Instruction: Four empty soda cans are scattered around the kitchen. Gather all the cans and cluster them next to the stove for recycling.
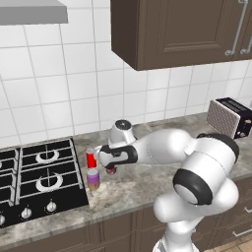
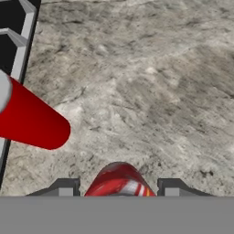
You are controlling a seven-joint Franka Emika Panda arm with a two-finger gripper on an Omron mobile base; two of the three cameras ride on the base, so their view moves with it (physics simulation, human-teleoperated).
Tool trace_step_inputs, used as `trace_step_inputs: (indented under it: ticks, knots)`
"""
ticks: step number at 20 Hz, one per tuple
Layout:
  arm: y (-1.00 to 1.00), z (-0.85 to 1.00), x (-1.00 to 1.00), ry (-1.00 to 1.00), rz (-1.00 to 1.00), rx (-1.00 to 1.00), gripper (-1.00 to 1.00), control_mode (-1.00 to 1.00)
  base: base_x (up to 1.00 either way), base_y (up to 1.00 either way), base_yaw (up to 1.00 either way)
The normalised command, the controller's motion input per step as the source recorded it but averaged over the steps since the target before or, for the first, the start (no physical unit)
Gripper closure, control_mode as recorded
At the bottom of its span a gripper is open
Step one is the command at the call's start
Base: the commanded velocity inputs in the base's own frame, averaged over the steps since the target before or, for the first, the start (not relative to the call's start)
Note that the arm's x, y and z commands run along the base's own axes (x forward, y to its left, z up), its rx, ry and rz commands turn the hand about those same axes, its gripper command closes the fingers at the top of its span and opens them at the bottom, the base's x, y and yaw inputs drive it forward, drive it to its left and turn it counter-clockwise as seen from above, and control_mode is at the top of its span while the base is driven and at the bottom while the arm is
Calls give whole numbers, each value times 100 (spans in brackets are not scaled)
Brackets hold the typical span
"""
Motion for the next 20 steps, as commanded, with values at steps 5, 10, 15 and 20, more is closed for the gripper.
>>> trace_step_inputs:
  ticks: [5,10,15,20]
  knots:
    - [0,-29,0,0,0,0,100,-100,0,0,0]
    - [0,-33,-1,0,0,0,100,-100,0,0,0]
    - [0,0,0,0,0,0,100,-100,0,0,0]
    - [0,0,0,0,0,0,-100,-100,0,0,0]
